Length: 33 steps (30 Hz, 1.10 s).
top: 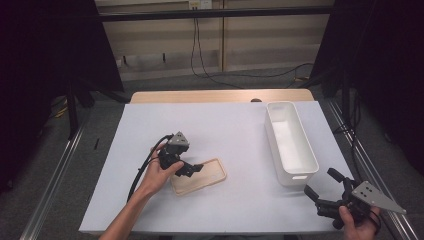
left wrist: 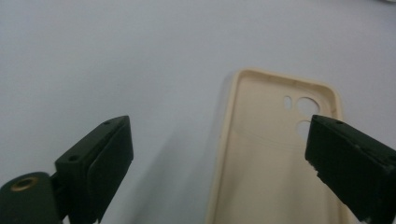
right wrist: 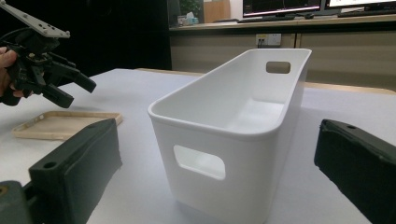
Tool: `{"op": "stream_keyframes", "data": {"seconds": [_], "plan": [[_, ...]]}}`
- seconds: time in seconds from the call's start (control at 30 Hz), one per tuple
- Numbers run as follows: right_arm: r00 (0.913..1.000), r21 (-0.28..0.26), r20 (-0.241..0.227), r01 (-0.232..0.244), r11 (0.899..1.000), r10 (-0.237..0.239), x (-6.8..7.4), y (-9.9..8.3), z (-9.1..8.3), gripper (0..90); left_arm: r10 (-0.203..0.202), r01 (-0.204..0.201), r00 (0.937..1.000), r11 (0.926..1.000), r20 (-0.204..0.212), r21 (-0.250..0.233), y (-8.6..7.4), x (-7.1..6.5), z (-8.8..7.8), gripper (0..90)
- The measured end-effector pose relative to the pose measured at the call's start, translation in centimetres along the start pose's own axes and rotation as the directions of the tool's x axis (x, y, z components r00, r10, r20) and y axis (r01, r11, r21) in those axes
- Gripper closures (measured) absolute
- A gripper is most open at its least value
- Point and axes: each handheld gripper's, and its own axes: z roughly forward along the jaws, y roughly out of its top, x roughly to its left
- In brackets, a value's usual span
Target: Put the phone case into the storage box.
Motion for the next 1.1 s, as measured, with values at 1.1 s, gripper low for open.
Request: {"op": "stream_keyframes", "data": {"seconds": [1.1], "plan": [[1.0000,0.004,-0.003,-0.002,1.000,0.002,0.0,0.0,-0.1,0.2,0.078,-0.082,0.9965,0.9763,0.029,0.200,-0.5,0.4,1.3,25.1]]}}
